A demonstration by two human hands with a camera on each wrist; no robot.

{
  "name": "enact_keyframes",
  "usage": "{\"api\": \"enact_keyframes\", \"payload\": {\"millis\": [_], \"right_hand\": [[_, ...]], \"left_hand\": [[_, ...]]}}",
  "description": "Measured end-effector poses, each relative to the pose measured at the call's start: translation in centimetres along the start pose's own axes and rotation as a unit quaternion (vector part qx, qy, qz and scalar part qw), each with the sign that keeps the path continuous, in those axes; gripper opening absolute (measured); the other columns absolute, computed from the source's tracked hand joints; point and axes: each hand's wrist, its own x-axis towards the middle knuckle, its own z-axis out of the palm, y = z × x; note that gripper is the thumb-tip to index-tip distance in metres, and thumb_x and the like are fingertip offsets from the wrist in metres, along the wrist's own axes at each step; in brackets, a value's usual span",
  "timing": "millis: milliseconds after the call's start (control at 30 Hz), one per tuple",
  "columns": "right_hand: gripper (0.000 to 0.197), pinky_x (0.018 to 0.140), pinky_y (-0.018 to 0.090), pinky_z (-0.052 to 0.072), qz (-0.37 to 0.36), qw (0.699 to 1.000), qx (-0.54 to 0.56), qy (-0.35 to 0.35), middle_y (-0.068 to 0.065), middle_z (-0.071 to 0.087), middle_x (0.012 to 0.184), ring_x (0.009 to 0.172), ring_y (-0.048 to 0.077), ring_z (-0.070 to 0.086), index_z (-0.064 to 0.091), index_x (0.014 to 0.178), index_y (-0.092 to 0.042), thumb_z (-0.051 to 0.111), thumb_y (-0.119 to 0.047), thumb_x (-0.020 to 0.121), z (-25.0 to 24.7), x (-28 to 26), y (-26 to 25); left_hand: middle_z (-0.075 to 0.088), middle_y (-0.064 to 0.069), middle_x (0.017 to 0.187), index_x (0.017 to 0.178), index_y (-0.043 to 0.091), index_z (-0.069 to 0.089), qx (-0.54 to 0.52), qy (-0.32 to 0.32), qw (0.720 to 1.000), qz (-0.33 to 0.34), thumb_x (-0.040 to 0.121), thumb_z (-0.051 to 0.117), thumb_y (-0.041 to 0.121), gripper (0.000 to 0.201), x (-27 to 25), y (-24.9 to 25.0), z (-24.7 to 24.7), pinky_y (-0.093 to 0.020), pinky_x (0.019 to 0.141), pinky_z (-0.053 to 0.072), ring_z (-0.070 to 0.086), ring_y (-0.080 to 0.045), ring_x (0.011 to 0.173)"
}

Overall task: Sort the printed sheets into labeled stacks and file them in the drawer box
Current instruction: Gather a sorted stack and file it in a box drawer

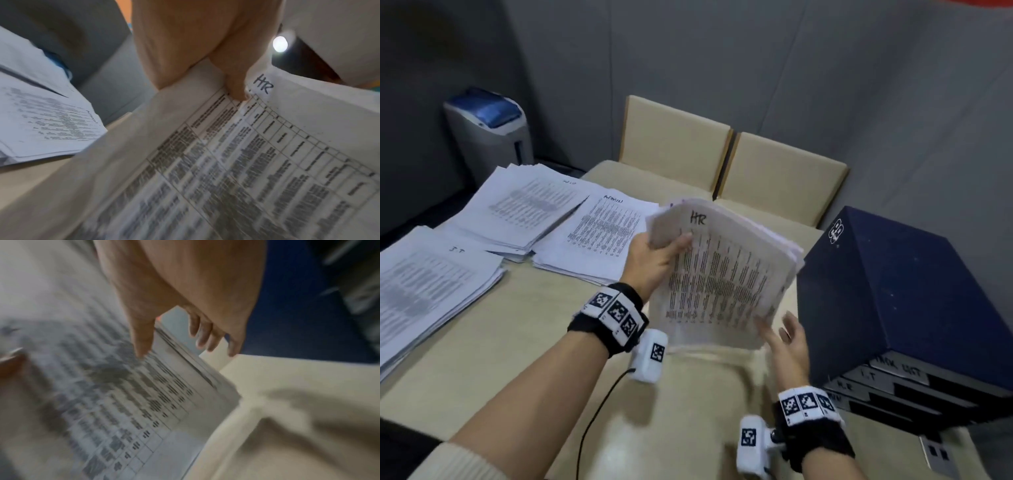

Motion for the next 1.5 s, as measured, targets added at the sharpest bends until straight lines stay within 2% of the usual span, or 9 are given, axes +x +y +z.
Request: {"api": "enact_keyframes", "payload": {"millis": [167, 367, 600, 733, 800, 933, 1167, 1333, 1500], "right_hand": [[0.067, 0.102, 0.057, 0.046, 0.095, 0.935, 0.339, -0.039, 0.015, 0.061, 0.134, 0.121, 0.032, 0.061, 0.049, 0.142, -0.016, 0.076, -0.024, 0.081, -0.3, -0.4, 0.8], [0.038, 0.097, 0.040, 0.053, 0.129, 0.930, 0.310, -0.149, 0.013, 0.064, 0.131, 0.121, 0.027, 0.061, 0.061, 0.130, -0.012, 0.050, -0.028, 0.098, -1.1, 0.7, -1.8], [0.038, 0.086, 0.037, 0.059, 0.025, 0.980, 0.178, -0.087, 0.011, 0.070, 0.121, 0.110, 0.025, 0.068, 0.064, 0.125, -0.012, 0.066, -0.002, 0.088, 3.0, 1.0, -3.5], [0.028, 0.094, 0.040, 0.054, -0.083, 0.988, 0.129, 0.010, 0.007, 0.073, 0.113, 0.110, 0.023, 0.068, 0.073, 0.107, -0.016, 0.075, -0.006, 0.081, 3.3, 1.5, -4.9], [0.029, 0.103, 0.044, 0.049, -0.099, 0.987, 0.116, 0.055, 0.003, 0.074, 0.110, 0.108, 0.017, 0.068, 0.073, 0.101, -0.016, 0.083, -0.019, 0.074, 3.2, 1.6, -4.6], [0.033, 0.096, 0.041, 0.050, -0.066, 0.990, 0.125, 0.026, 0.004, 0.071, 0.117, 0.113, 0.021, 0.065, 0.072, 0.112, -0.022, 0.077, -0.018, 0.080, 3.8, 1.1, -1.5], [0.022, 0.061, 0.011, 0.051, -0.025, 0.998, -0.014, 0.054, -0.022, 0.073, 0.077, 0.078, 0.001, 0.068, 0.068, 0.086, -0.026, 0.072, -0.004, 0.086, 5.2, 0.4, 2.2], [0.020, 0.072, 0.028, 0.056, 0.017, 0.998, -0.006, 0.054, -0.005, 0.075, 0.090, 0.085, 0.008, 0.071, 0.069, 0.097, -0.023, 0.076, -0.011, 0.084, 3.6, -0.2, 2.3], [0.040, 0.085, 0.031, 0.053, 0.083, 0.994, -0.075, -0.007, -0.006, 0.070, 0.106, 0.100, 0.012, 0.066, 0.062, 0.120, -0.015, 0.077, -0.014, 0.083, -1.2, -1.5, 3.6]], "left_hand": [[0.071, -0.015, 0.117, 0.123, 0.000, 0.063, -0.162, 0.005, 0.983, -0.085, 0.079, 0.074, 0.018, 0.049, 0.6, -1.3, -1.3, -0.042, 0.099, 0.052, 0.068, -0.026, 0.109], [0.057, -0.019, 0.139, 0.141, 0.003, 0.050, -0.268, 0.035, 0.954, -0.127, 0.097, 0.058, 0.018, 0.047, 1.3, -4.5, -4.8, -0.051, 0.110, 0.041, 0.055, -0.031, 0.129], [0.076, -0.011, 0.094, 0.106, -0.002, 0.069, -0.098, 0.091, 0.977, -0.167, 0.074, 0.079, 0.002, 0.033, 3.8, -4.3, -9.8, -0.039, 0.072, 0.061, 0.073, -0.029, 0.089], [0.075, -0.012, 0.105, 0.112, 0.009, 0.067, 0.059, -0.012, 0.985, -0.162, 0.058, 0.089, 0.011, 0.058, 7.7, -4.1, -12.0, -0.061, 0.077, 0.055, 0.072, -0.038, 0.094], [0.075, -0.011, 0.103, 0.108, 0.006, 0.068, 0.096, -0.065, 0.984, -0.132, 0.062, 0.091, 0.013, 0.052, 9.0, -4.0, -11.6, -0.049, 0.074, 0.061, 0.072, -0.032, 0.091], [0.075, -0.012, 0.097, 0.106, -0.005, 0.066, 0.095, -0.106, 0.984, -0.111, 0.062, 0.087, 0.021, 0.056, 9.8, -5.3, -9.7, -0.034, 0.075, 0.059, 0.070, -0.020, 0.083], [0.077, -0.003, 0.099, 0.099, 0.021, 0.073, 0.083, -0.096, 0.985, -0.116, 0.079, 0.082, 0.018, 0.022, 8.8, -8.4, -6.7, -0.032, 0.083, 0.056, 0.073, -0.016, 0.093], [0.074, -0.005, 0.106, 0.112, 0.014, 0.063, 0.109, -0.106, 0.981, -0.118, 0.071, 0.088, 0.037, 0.053, 7.8, -9.6, -6.2, -0.036, 0.082, 0.057, 0.071, -0.018, 0.096], [0.074, 0.011, 0.075, 0.091, 0.023, 0.068, 0.162, -0.121, 0.972, -0.122, 0.089, 0.071, 0.027, 0.005, 4.4, -10.1, -3.5, -0.020, 0.065, 0.050, 0.066, 0.006, 0.065]]}}
